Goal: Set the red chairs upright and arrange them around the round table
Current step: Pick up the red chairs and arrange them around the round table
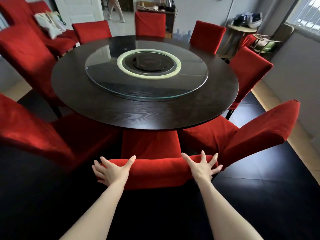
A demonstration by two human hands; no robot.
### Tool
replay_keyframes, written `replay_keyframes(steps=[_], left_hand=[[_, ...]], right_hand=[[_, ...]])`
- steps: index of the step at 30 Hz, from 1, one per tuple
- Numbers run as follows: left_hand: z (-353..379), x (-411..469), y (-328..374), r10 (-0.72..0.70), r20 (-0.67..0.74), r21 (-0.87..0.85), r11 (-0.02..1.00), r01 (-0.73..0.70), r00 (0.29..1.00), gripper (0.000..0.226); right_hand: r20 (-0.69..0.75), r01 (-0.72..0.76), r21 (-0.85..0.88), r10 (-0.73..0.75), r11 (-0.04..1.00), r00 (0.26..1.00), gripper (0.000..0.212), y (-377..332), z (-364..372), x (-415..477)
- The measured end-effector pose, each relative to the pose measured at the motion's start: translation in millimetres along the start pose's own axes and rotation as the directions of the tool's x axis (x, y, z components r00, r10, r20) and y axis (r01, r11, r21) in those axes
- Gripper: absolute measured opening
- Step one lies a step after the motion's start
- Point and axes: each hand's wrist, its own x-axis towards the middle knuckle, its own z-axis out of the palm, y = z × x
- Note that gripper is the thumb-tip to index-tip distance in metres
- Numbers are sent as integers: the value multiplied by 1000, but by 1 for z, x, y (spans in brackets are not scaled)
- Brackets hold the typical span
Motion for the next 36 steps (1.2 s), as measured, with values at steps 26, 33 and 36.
replay_keyframes(steps=[26, 33, 36], left_hand=[[-7, 4, -8, 73, 57, 128, 989, -80, 996, 120], [-4, 2, -18, 121, 33, 94, 988, -123, 992, 127], [0, -6, -24, 114, 48, 57, 992, -116, 992, 128]], right_hand=[[-49, 22, -235, -34, 972, 998, 92, 14, 4, -4], [7, 38, -45, -38, 998, 999, 94, 16, 5, -5], [11, 65, -21, -65, 998, 998, 91, 21, 4, -1]])
